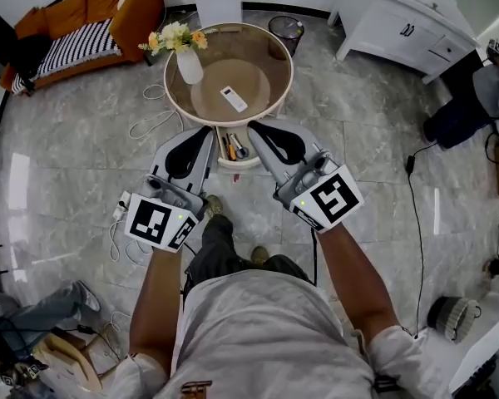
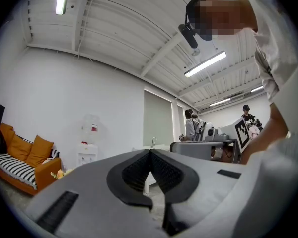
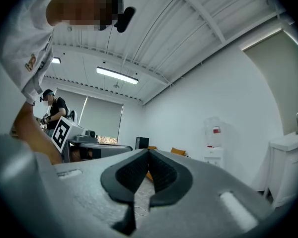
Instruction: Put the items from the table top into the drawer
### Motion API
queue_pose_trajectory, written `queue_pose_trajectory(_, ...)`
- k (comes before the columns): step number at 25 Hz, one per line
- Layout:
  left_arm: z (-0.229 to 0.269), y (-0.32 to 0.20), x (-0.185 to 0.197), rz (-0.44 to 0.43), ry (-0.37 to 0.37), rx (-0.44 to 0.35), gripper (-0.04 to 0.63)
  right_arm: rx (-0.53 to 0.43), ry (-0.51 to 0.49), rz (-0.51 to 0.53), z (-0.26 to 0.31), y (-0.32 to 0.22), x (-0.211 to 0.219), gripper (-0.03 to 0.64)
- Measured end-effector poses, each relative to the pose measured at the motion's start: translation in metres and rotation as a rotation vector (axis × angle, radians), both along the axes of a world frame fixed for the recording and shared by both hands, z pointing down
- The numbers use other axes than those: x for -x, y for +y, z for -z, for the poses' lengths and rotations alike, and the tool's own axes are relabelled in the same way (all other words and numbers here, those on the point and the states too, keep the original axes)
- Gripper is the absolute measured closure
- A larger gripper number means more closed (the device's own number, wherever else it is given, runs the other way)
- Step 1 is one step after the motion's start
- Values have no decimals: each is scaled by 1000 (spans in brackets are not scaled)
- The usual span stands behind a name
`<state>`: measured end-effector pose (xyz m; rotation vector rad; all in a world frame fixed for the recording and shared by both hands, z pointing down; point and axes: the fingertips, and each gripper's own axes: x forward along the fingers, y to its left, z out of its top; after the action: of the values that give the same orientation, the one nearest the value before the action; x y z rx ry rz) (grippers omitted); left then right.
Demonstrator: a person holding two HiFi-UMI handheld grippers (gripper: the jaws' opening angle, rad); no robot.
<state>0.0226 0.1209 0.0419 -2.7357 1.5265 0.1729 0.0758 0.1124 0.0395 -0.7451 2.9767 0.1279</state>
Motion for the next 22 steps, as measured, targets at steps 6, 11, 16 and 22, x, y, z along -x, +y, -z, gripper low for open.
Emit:
queue_pose_trajectory(6, -18, -67, 39, -58, -19, 7, 595, 10, 61, -39, -24, -66, 43, 617)
queue_pose_trajectory(11, -38, -120, 70, -102, -3, 29, 595, 29, 101, -88, -41, -114, 73, 617)
queue_pose_trajectory(16, -60, -162, 99, -138, 0, 58, 595, 51, 143, -127, -63, -159, 100, 616)
queue_pose_trajectory(22, -88, -202, 119, -164, 11, 109, 595, 84, 187, -164, -94, -201, 118, 615)
